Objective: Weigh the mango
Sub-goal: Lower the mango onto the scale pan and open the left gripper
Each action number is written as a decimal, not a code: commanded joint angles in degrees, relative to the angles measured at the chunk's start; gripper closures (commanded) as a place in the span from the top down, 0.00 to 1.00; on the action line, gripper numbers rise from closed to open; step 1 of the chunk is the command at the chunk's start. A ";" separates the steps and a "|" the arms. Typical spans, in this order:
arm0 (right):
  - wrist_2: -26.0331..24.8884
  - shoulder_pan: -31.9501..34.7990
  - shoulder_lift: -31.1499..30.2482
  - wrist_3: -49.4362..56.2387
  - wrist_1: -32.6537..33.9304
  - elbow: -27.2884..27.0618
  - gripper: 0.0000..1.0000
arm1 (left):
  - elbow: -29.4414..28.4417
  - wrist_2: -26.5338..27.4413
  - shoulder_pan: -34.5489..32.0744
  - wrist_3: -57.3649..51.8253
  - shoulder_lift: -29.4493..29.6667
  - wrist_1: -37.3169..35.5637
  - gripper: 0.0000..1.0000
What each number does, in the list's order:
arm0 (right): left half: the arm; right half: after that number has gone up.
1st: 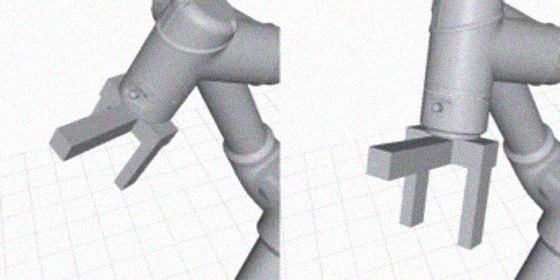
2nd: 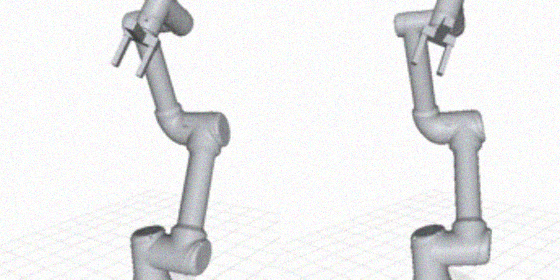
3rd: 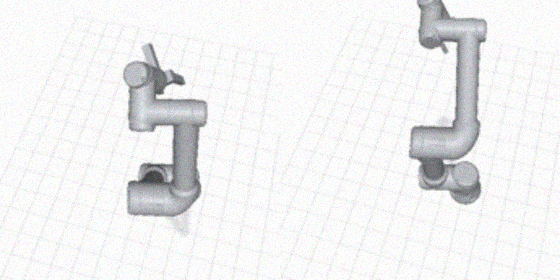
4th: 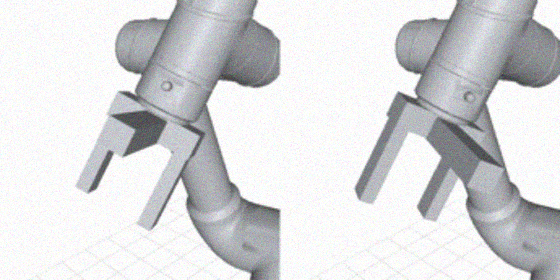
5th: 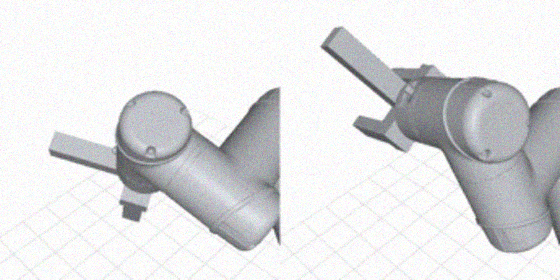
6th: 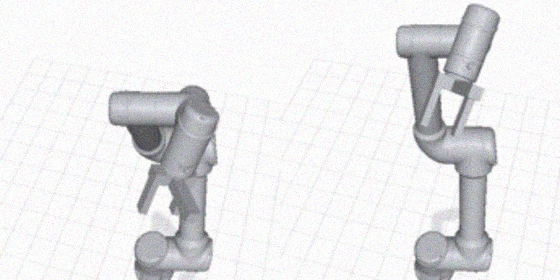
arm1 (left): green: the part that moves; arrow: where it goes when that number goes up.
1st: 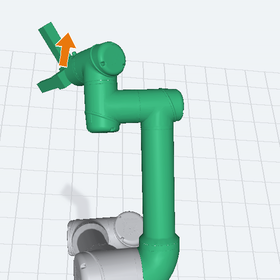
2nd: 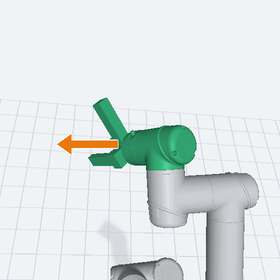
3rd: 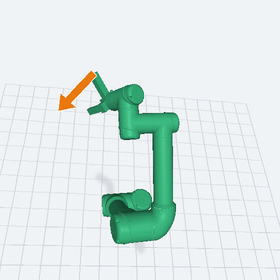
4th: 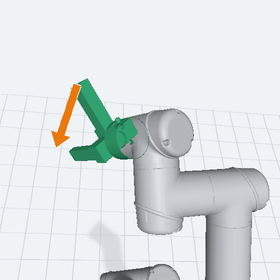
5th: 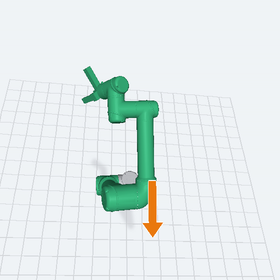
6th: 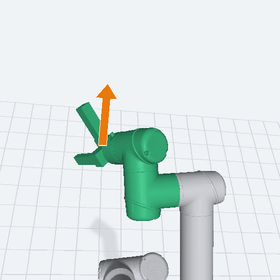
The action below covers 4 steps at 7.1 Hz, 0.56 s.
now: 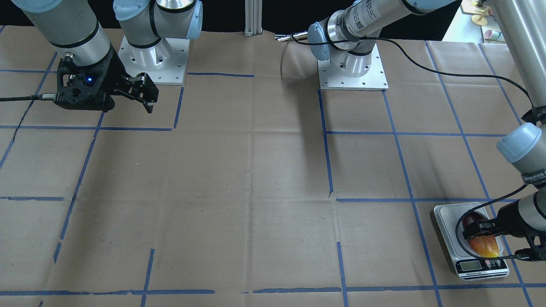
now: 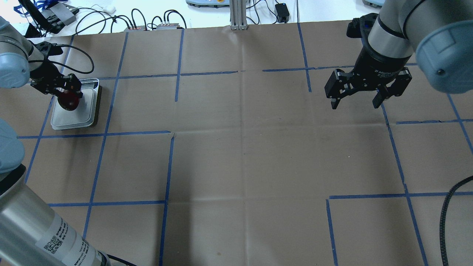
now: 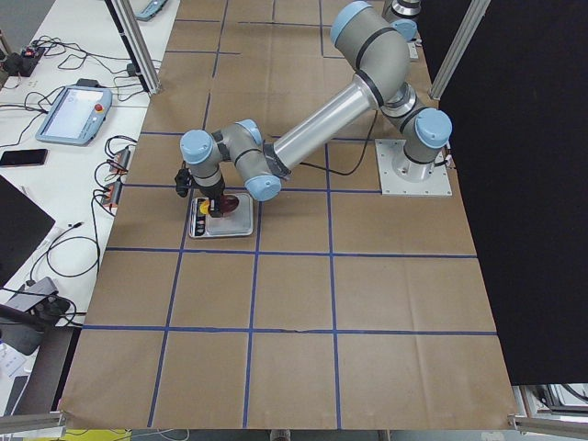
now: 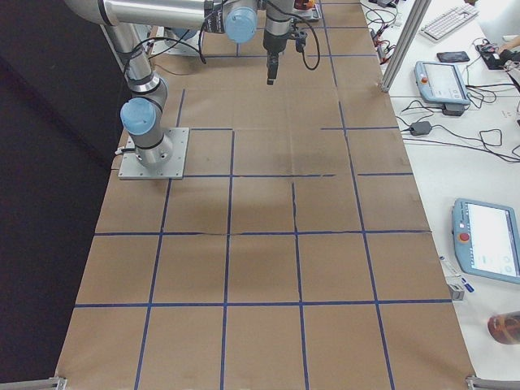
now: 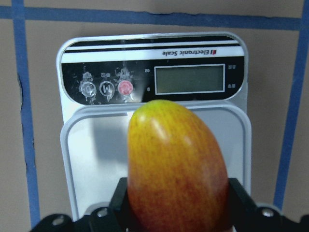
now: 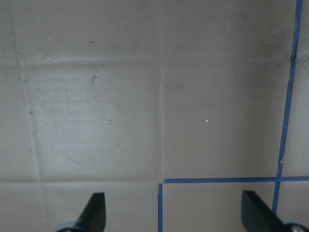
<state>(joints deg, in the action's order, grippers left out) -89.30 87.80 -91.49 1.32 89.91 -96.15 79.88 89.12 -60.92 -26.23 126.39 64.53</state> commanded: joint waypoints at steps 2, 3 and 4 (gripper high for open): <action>0.00 0.00 0.00 0.00 0.00 0.00 1.00 | -2.43 2.98 -0.34 0.30 -4.19 1.81 1.00; 0.00 0.00 0.00 0.00 0.00 0.00 1.00 | -2.70 2.90 -0.77 2.91 -8.57 8.26 1.00; 0.00 0.00 0.09 0.00 0.00 0.00 1.00 | -2.62 2.55 -2.52 7.03 -13.48 15.29 1.00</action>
<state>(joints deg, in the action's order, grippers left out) -89.30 87.80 -91.48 1.32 89.91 -96.15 77.43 91.77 -61.97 -23.08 118.35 72.34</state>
